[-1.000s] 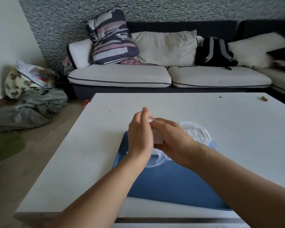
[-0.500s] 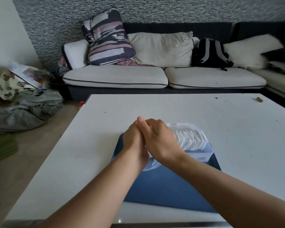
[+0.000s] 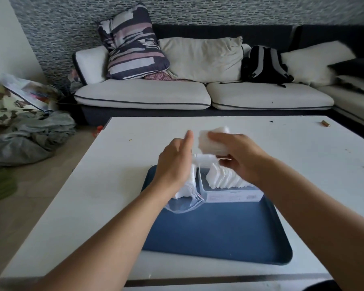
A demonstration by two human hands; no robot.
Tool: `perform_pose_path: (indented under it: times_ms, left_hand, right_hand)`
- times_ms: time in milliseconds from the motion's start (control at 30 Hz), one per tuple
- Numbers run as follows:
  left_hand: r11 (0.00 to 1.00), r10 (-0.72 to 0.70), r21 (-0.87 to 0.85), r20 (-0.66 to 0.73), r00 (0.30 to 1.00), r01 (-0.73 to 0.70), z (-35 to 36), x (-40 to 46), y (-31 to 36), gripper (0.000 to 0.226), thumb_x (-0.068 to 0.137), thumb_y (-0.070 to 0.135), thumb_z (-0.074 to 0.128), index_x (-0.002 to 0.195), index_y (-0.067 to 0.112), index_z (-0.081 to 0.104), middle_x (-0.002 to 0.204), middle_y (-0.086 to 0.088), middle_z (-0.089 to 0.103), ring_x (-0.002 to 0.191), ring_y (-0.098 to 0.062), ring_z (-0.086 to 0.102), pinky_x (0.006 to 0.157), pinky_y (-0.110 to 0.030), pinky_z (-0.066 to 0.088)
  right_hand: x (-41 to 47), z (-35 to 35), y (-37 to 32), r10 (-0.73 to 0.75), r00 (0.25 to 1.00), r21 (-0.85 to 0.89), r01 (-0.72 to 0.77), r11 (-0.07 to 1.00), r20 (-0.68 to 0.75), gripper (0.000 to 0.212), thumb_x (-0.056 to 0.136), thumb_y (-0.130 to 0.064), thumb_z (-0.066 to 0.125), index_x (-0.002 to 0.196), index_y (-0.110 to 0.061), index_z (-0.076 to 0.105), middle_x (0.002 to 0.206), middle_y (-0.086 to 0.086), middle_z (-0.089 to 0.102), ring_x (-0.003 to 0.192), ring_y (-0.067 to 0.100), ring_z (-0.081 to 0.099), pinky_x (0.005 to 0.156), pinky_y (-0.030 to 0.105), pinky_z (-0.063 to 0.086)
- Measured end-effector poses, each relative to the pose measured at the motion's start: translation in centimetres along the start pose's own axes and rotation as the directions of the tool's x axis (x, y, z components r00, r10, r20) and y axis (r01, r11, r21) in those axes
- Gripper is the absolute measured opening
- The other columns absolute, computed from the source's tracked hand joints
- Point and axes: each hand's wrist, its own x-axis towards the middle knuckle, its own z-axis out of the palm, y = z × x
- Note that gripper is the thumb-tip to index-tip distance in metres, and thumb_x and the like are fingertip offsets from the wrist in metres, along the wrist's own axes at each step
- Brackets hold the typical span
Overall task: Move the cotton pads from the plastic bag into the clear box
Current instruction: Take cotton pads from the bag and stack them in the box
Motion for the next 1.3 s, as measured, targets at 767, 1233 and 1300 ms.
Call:
perform_pose_path:
  times_ms: [767, 1233, 1300]
  left_hand:
    - [0.42, 0.09, 0.635, 0.682, 0.726, -0.649, 2.1, -0.4, -4.5, 0.033, 0.097, 0.035, 0.054, 0.128, 0.024, 0.052, 0.119, 0.001, 0.067, 0.106, -0.027, 0.06, 0.087, -0.036, 0.047]
    - [0.492, 0.078, 0.597, 0.695, 0.714, -0.634, 2.6, -1.7, -4.1, 0.034, 0.094, 0.035, 0.061, 0.125, 0.02, 0.057, 0.12, -0.004, 0.066, 0.104, -0.026, 0.063, 0.085, -0.04, 0.053]
    - [0.492, 0.076, 0.598, 0.694, 0.716, -0.633, 2.6, -1.6, -4.1, 0.034, 0.094, 0.037, 0.061, 0.125, 0.022, 0.057, 0.119, -0.003, 0.065, 0.103, -0.026, 0.063, 0.086, -0.04, 0.053]
  right_hand:
    - [6.5, 1.1, 5.9, 0.06, 0.995, -0.876, -0.101, 0.472, -0.083, 0.019, 0.067, -0.016, 0.066, 0.054, -0.013, 0.053, 0.042, -0.002, 0.058, 0.04, 0.014, 0.051, 0.04, 0.016, 0.036]
    - [6.3, 0.1, 8.4, -0.182, 0.976, -0.964, -0.065, 0.259, -0.115, 0.024, 0.07, -0.018, 0.072, 0.071, -0.013, 0.049, 0.07, 0.002, 0.056, 0.058, 0.02, 0.052, 0.047, 0.024, 0.035]
    - [6.5, -0.3, 7.9, -0.132, 0.98, -0.923, -0.087, 0.375, -0.146, 0.032, 0.069, -0.031, 0.078, 0.076, -0.012, 0.054, 0.071, 0.002, 0.058, 0.059, 0.018, 0.054, 0.045, 0.024, 0.036]
